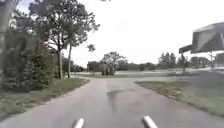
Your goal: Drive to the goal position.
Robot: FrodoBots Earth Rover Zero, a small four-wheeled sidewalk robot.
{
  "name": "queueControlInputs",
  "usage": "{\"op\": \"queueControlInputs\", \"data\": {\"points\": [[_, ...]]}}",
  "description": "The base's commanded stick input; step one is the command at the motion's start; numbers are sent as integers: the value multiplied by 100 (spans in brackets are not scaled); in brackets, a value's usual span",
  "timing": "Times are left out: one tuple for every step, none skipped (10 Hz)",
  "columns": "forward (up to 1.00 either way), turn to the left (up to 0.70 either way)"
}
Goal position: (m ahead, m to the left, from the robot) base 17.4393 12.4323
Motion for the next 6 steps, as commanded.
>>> {"op": "queueControlInputs", "data": {"points": [[69, 3], [69, 3], [69, 3], [69, 3], [69, 3], [69, 3]]}}
